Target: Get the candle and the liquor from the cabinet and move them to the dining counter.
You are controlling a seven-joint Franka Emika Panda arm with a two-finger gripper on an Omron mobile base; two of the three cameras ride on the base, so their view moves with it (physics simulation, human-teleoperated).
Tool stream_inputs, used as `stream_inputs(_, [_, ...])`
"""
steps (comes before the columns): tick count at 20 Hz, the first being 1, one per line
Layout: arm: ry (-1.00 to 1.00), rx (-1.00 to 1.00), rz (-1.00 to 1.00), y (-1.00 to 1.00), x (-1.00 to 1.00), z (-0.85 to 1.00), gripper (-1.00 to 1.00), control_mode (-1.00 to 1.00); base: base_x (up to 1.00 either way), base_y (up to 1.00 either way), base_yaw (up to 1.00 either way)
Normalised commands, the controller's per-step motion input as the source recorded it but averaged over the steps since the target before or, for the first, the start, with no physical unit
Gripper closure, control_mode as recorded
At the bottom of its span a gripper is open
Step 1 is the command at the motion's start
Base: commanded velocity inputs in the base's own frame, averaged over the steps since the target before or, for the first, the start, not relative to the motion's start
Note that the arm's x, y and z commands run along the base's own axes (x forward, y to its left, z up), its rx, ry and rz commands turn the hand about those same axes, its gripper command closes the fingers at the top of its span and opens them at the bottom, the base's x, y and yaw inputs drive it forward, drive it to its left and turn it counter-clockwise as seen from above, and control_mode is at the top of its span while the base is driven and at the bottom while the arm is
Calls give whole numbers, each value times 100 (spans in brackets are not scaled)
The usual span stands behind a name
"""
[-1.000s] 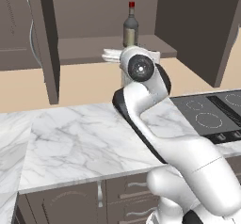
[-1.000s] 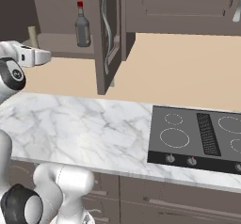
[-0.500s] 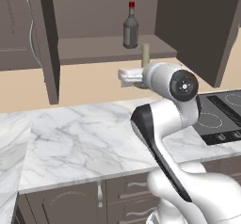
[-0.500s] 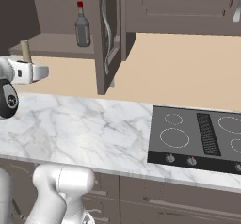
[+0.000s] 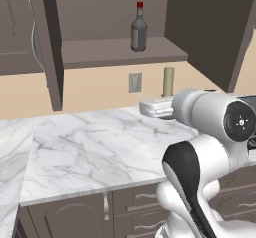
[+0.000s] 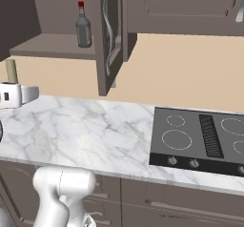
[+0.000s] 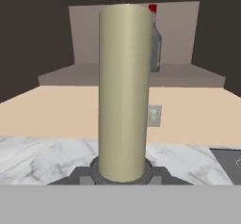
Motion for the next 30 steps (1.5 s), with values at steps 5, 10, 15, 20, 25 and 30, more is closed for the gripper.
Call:
stream_inputs(5, [3,0,0,0,-17,-4,100,-100,0,0,0])
stream_inputs(10, [-1,0,0,0,-3,0,100,-100,0,0,0])
stream_inputs(15, [-1,0,0,0,-20,-2,100,100,-51,0,-3])
stream_inputs(20, [0,0,0,0,0,0,100,100,-90,0,-16])
stream_inputs(25, [0,0,0,0,0,0,100,100,-76,0,-23])
stream_inputs(30, [0,0,0,0,0,0,100,100,-59,0,-30])
